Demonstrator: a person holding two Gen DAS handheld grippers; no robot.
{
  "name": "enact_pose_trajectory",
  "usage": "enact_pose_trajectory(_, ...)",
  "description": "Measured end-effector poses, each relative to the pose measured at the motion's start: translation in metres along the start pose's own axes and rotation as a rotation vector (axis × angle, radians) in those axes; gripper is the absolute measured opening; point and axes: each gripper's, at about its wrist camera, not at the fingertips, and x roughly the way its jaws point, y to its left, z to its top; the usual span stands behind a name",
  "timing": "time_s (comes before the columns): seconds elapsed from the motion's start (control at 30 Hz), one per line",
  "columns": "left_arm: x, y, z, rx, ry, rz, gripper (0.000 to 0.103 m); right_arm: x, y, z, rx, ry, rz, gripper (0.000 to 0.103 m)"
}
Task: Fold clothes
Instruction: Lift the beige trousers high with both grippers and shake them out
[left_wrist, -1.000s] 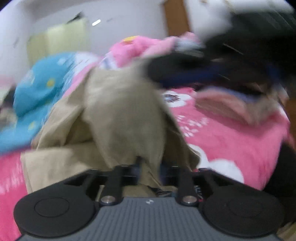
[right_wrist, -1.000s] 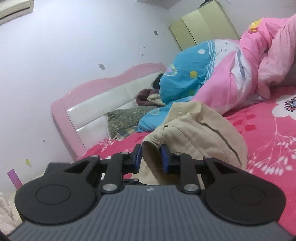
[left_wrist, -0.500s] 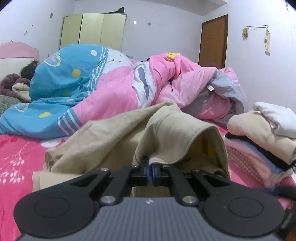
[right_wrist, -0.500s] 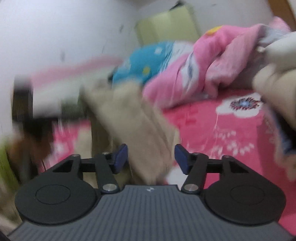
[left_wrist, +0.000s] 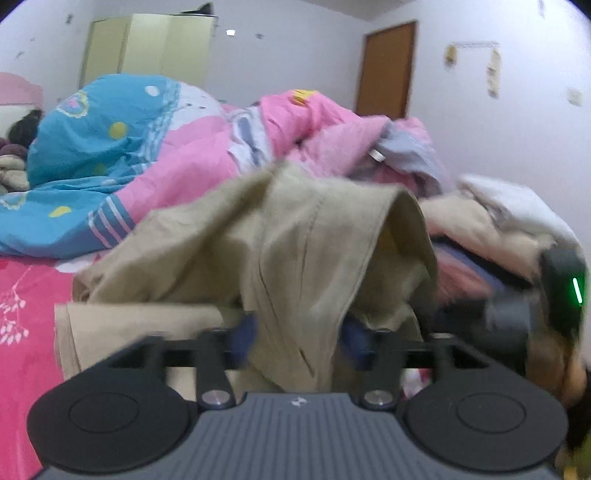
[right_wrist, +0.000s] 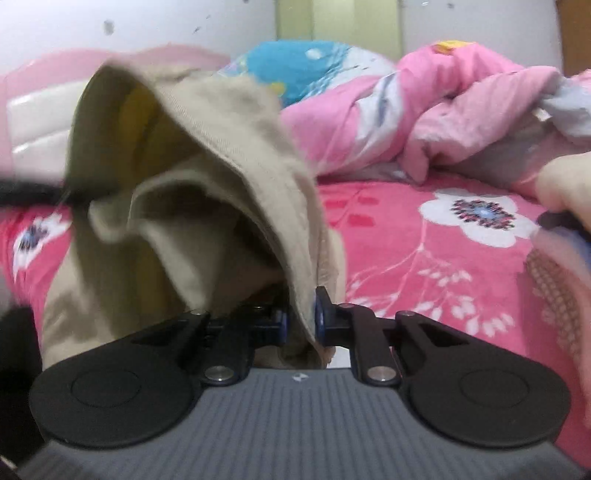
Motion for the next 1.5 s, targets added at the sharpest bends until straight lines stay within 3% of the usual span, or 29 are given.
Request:
enact_pose_trajectory(0.1, -0.002, -0.019, -0.025, 0.086, 0.052, -0.017, 0.083, -0.008, -0.005, 0.009, 0.031, -0.020, 0.003, 0.012)
enact_pose_trajectory(0.23, 0.018, -0.052, -0.053, 0.197, 0.122, 0.009, 0.083, -0.006, -0.003, 0.018, 0.043, -0.026, 0.021, 0.012)
enact_pose_trajectory(0.33, 0.041, -0.078, -0.065, 0.303, 0.131, 0.122, 0.083, -0.007, 0.004, 0.025, 0.020, -0.035, 0.022, 0.012)
enact_pose_trajectory(0.43, 0.059, -0.088, -0.065, 0.299, 0.113, 0.203, 0.080, -0.010, 0.009, 0.031, 0.007, -0.045, 0.029, 0.011)
enact_pose_trajectory(0.53, 0.072, -0.087, -0.061, 0.245, 0.107, 0.250, 0.057, -0.013, 0.012, 0.035, 0.004, -0.053, 0.033, 0.011)
enact_pose_trajectory(0.6, 0.078, -0.079, -0.058, 0.186, 0.124, 0.272, 0.028, -0.014, 0.013, 0.037, 0.003, -0.056, 0.028, 0.011)
enact_pose_trajectory(0.67, 0.076, -0.067, -0.055, 0.096, 0.132, 0.276, 0.013, -0.015, 0.014, 0.039, -0.004, -0.063, 0.015, 0.011)
enact_pose_trajectory(0.73, 0.067, -0.054, -0.048, 0.018, 0.122, 0.268, 0.009, -0.015, 0.014, 0.042, -0.021, -0.074, -0.007, 0.011)
enact_pose_trajectory(0.83, 0.039, -0.040, -0.027, 0.001, 0.053, 0.282, 0.007, -0.014, 0.015, 0.057, -0.094, -0.108, -0.076, 0.010)
enact_pose_trajectory(0.93, -0.002, -0.014, 0.023, -0.039, -0.052, 0.216, 0.007, -0.008, 0.012, 0.099, -0.210, -0.166, -0.144, 0.010)
enact_pose_trajectory(1.07, -0.049, 0.024, 0.122, -0.140, -0.209, 0.099, 0.006, 0.007, -0.003, 0.183, -0.277, -0.222, -0.197, 0.009)
enact_pose_trajectory(1.2, -0.064, 0.021, 0.228, -0.121, -0.324, 0.049, 0.006, 0.011, -0.015, 0.261, -0.322, -0.270, -0.251, 0.009)
enact_pose_trajectory(1.33, -0.085, -0.013, 0.321, -0.058, -0.466, -0.045, 0.006, -0.024, -0.029, 0.330, -0.369, -0.389, -0.377, 0.009)
enact_pose_trajectory(1.5, -0.141, -0.044, 0.396, -0.068, -0.643, -0.169, 0.006, -0.111, -0.044, 0.407, -0.431, -0.563, -0.524, 0.009)
